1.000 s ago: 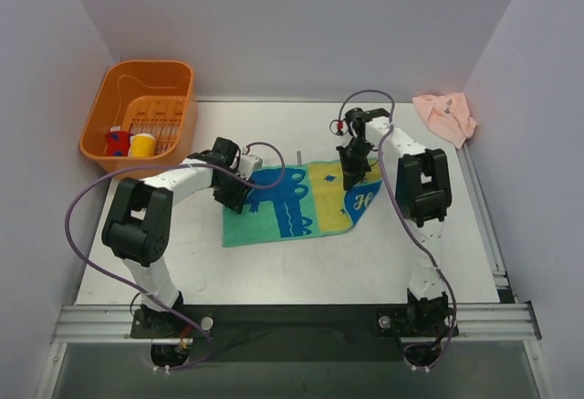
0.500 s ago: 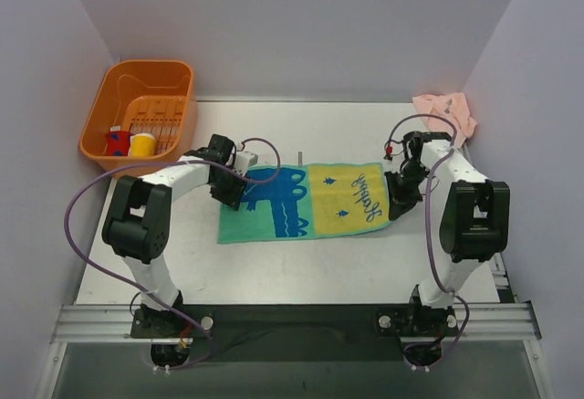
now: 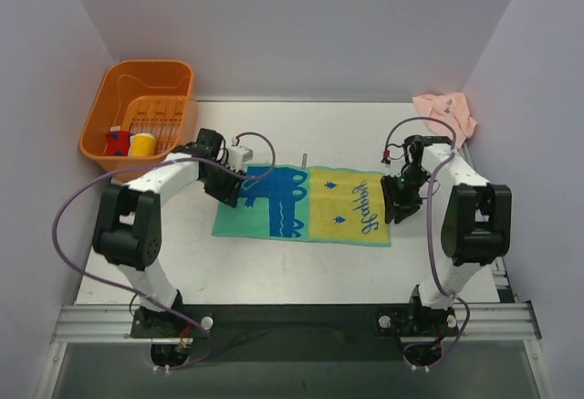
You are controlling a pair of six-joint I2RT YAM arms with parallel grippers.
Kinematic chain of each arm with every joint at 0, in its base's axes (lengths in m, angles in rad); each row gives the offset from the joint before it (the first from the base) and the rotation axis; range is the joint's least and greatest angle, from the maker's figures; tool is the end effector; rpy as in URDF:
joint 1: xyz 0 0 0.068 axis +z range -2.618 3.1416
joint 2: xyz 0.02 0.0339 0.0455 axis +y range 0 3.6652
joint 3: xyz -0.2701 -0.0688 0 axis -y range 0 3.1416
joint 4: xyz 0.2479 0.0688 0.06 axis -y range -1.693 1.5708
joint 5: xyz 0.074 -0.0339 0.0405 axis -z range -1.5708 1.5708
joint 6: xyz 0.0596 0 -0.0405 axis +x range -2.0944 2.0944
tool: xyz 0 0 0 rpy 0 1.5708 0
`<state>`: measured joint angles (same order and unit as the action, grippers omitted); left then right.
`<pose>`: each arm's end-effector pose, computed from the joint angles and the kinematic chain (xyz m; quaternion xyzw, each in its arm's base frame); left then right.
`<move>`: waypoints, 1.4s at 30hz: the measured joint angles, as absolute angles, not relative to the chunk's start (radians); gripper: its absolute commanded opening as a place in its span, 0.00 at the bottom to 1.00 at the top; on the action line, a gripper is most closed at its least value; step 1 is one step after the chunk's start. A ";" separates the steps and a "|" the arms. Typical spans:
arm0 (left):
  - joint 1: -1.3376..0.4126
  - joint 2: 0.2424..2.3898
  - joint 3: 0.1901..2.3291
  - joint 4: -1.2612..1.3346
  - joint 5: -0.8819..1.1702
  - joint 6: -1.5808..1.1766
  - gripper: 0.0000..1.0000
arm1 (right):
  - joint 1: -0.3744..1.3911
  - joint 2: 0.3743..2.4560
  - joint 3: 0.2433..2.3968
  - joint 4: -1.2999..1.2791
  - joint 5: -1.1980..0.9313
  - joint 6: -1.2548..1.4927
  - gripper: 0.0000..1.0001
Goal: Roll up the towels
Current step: Flatten the towel
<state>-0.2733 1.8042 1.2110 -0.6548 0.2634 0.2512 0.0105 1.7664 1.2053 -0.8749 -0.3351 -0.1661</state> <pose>0.3456 -0.1130 0.1627 0.2741 0.9395 -0.1314 0.1579 0.3316 0.0231 0.1682 -0.0979 0.9789 0.1607 0.0791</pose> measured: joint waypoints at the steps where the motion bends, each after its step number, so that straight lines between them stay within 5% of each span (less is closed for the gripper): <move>1: -0.270 1.762 1.190 -0.664 0.277 0.258 0.50 | 0.010 1.747 1.205 -0.875 -0.344 -0.170 0.26; 6: -0.270 1.554 1.127 -0.707 0.329 0.269 0.37 | 0.051 1.666 1.200 -0.873 -0.365 -0.155 0.12; 14: -0.273 1.632 1.036 -0.731 0.316 0.247 0.25 | 0.179 1.764 1.113 -0.812 -0.362 -0.127 0.11; 37: -0.273 1.777 1.094 -0.829 0.184 0.278 0.20 | 0.207 1.947 1.193 -0.854 -0.148 -0.132 0.11; 40: -0.273 1.784 1.103 -0.839 0.185 0.281 0.22 | 0.212 1.947 1.197 -0.857 -0.144 -0.136 0.16; 42: -0.273 1.787 1.111 -0.850 0.187 0.286 0.33 | 0.213 1.947 1.211 -0.856 -0.145 -0.143 0.30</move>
